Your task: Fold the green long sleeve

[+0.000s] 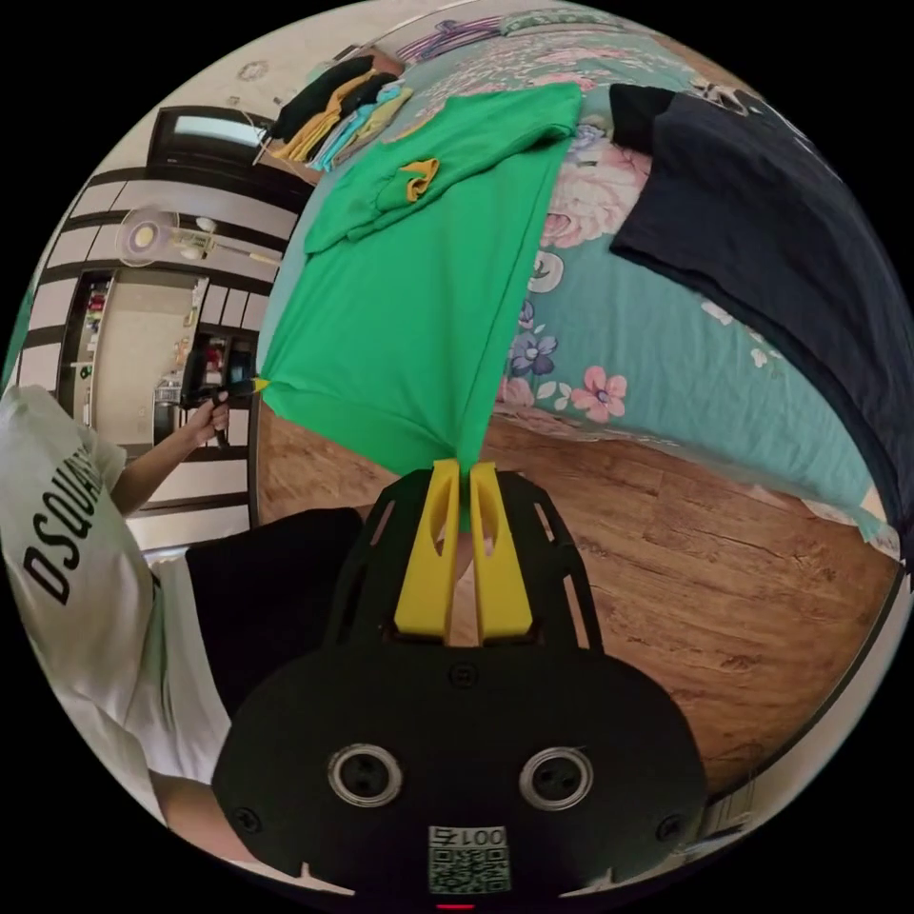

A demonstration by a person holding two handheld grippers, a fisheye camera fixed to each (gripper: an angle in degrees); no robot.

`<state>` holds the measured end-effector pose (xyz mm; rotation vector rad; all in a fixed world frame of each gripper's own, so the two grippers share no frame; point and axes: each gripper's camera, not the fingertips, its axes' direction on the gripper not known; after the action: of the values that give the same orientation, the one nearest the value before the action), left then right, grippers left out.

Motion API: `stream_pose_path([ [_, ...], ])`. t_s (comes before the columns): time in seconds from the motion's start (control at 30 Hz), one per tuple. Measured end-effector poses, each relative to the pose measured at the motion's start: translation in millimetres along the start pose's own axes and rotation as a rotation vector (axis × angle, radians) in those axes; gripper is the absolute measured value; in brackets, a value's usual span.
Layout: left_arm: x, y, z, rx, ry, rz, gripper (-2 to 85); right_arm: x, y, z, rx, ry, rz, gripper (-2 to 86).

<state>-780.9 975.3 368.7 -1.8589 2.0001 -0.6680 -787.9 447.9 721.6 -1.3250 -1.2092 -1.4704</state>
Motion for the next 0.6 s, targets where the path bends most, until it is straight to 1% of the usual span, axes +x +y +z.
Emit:
stream_pose_path([
  [0.1,9.5,1.7,-17.3,-0.030,-0.036,0.044,-0.9,4.6,7.1,-13.1,-0.028,-0.036,-0.018,13.5],
  [0.23,22.7,9.1,-27.0,-0.137,-0.076,0.095,-0.9,12.8,18.0,-13.9,-0.119,-0.055,-0.012,12.9],
  [0.3,25.2,18.4,-33.9,-0.157,-0.073,0.083,-0.9,14.8,28.0,-14.8,-0.149,-0.090,0.000,12.6],
  [0.37,25.1,39.2,-43.7,-0.195,-0.088,0.027,-1.0,19.2,46.2,-19.7,-0.185,-0.156,0.036,12.1],
  [0.4,25.1,45.4,-46.7,-0.197,-0.079,0.012,-1.0,20.9,51.4,-21.9,-0.195,-0.162,0.051,12.0],
  [0.47,27.5,65.9,-58.6,-0.173,-0.004,-0.060,-1.0,28.0,68.8,-33.6,-0.217,-0.245,0.102,11.3],
  [0.53,36.2,70.3,-68.2,-0.143,0.009,-0.068,-1.0,29.7,73.3,-47.1,-0.181,-0.312,0.127,10.8],
  [0.6,40.9,64.0,-79.2,-0.111,0.060,-0.082,-1.0,25.4,64.4,-65.8,-0.141,-0.387,0.100,10.2],
])
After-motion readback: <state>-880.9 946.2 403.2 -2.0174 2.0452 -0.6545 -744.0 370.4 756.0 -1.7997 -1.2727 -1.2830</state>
